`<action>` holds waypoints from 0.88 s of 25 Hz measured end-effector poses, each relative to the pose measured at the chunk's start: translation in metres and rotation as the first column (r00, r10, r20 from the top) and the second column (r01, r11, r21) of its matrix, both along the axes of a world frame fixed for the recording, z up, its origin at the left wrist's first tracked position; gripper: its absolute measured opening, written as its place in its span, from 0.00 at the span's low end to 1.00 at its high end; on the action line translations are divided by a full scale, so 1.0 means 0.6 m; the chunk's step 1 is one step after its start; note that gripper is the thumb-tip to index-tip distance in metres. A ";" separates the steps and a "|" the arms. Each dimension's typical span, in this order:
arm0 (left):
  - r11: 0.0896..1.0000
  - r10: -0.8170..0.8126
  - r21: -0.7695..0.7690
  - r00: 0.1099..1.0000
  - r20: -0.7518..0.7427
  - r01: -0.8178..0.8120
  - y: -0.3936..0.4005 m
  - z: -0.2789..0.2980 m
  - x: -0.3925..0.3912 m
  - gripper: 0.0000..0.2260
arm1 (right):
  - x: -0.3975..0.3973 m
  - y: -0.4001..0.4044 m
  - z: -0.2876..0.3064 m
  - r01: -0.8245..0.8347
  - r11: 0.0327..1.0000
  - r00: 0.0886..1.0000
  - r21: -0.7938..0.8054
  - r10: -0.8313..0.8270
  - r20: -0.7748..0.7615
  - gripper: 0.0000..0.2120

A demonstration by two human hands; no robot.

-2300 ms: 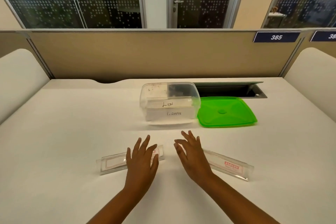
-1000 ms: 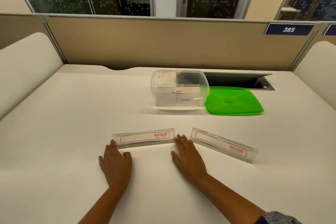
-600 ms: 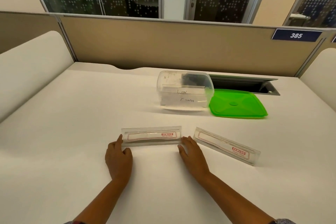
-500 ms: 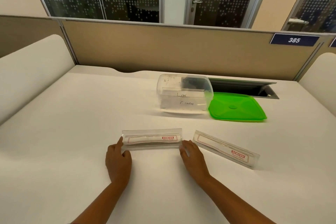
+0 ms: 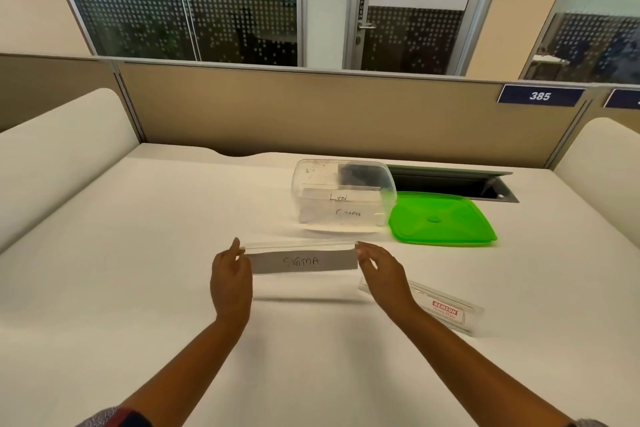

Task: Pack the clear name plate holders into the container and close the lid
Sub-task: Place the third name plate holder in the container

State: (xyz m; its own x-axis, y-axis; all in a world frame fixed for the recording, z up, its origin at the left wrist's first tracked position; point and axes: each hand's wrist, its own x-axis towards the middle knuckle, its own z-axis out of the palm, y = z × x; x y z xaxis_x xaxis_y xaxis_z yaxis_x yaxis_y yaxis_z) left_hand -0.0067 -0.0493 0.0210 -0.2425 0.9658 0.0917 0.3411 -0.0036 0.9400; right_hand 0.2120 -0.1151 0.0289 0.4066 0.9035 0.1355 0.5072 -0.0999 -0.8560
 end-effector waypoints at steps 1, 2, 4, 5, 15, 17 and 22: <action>1.000 -0.015 0.008 1.000 -0.004 0.015 0.004 0.007 0.005 0.19 | 0.008 0.004 0.006 0.023 1.000 0.998 -0.002 -0.023 -0.055 0.13; 1.000 -0.025 0.015 1.000 -0.005 0.025 0.008 0.012 0.009 0.19 | 0.015 0.007 0.011 0.044 0.999 0.994 -0.006 -0.044 -0.104 0.13; 0.999 -0.028 0.020 1.000 0.001 0.028 0.015 0.021 0.015 0.19 | 0.026 0.011 0.016 0.071 0.997 0.985 -0.019 -0.073 -0.156 0.12; 1.000 -0.023 0.017 1.000 0.011 0.023 0.017 0.022 0.018 0.19 | 0.030 0.011 0.017 0.077 0.997 0.982 -0.030 -0.081 -0.169 0.12; 1.000 0.028 -0.010 0.969 0.244 -0.026 0.052 0.024 0.069 0.12 | 0.055 0.041 0.019 0.179 0.984 0.956 0.019 -0.169 -0.240 0.14; 0.999 0.028 -0.029 0.964 0.263 -0.021 0.066 0.029 0.081 0.12 | 0.057 0.051 0.025 0.215 0.973 0.951 0.082 -0.189 -0.246 0.14; 1.000 -0.001 -0.017 0.947 0.322 0.006 0.115 0.055 0.110 0.12 | 0.074 0.084 0.047 0.243 0.954 0.943 0.175 -0.190 -0.272 0.15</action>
